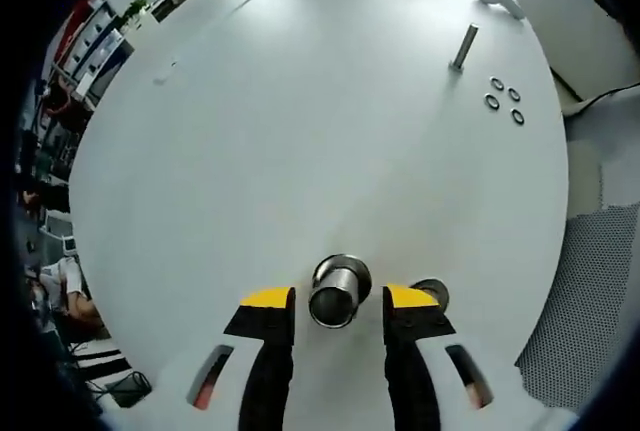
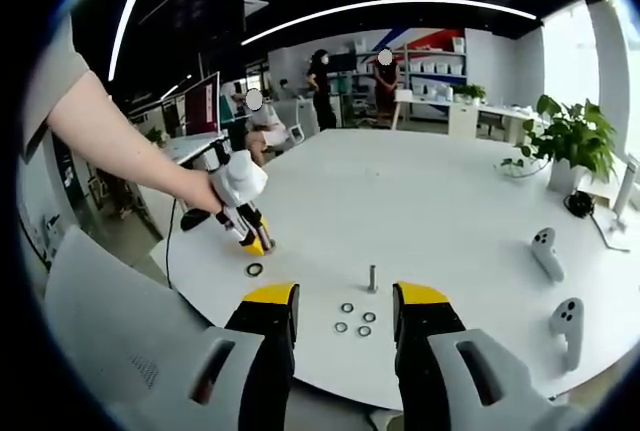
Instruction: Place the washer onto the threaded stud by aligning its center hole with the stud, sliding it down to the base, and recovering from edge contact or off-axis alignment until the washer reaches the visible bottom stop.
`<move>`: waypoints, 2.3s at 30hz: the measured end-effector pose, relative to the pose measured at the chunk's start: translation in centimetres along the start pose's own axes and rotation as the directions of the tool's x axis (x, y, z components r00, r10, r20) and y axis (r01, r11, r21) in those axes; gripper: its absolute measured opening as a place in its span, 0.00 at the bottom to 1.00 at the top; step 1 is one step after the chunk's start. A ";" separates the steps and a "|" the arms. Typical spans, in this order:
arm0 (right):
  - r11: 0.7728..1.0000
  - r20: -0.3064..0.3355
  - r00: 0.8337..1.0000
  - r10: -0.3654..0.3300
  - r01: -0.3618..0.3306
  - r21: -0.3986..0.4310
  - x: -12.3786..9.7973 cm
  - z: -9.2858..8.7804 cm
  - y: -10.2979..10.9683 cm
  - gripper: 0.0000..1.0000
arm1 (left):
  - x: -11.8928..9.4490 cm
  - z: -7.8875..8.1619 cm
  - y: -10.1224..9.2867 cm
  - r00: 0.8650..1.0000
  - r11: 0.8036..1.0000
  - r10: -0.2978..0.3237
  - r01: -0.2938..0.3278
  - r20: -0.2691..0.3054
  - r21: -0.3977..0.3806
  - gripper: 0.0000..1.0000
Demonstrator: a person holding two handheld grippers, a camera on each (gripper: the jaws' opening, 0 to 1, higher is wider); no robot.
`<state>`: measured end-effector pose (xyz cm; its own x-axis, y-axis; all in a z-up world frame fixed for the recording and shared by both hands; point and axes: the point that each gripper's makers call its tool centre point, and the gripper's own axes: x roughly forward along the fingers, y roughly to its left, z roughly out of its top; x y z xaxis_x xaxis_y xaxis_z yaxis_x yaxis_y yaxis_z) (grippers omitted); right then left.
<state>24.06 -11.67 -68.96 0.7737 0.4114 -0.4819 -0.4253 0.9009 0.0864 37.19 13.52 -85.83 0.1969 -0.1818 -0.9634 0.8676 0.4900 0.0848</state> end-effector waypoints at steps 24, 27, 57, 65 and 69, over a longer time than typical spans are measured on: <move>1.000 0.011 1.000 0.015 -0.015 0.001 0.0 0.3 0.3 0.40 | -1.7 -1.9 -2.1 0.997 0.979 -0.014 0.029 0.074 -0.204 0.30; 1.000 0.011 1.000 0.016 -0.016 0.001 0.0 0.3 0.3 0.40 | -1.2 -2.1 -3.5 0.996 0.976 -0.038 0.053 0.076 -0.213 0.31; 1.000 0.015 1.000 0.017 -0.017 -0.003 0.1 0.3 0.5 0.39 | 0.8 -1.5 -6.4 0.996 0.986 -0.027 0.041 0.087 -0.162 0.21; 1.000 0.016 1.000 0.015 -0.015 0.000 0.0 0.3 0.4 0.39 | 0.5 -2.3 -7.0 0.998 0.992 -0.052 0.057 0.048 -0.109 0.21; 1.000 0.014 1.000 0.015 -0.015 -0.002 0.0 0.3 0.5 0.39 | 0.5 -3.4 -6.8 0.998 0.991 -0.068 0.068 0.011 -0.116 0.21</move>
<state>24.03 -11.21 -68.65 0.7739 0.4268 -0.4679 -0.4378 0.8944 0.0917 29.86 13.01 -87.71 0.1428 -0.2238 -0.9641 0.8201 0.5721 -0.0114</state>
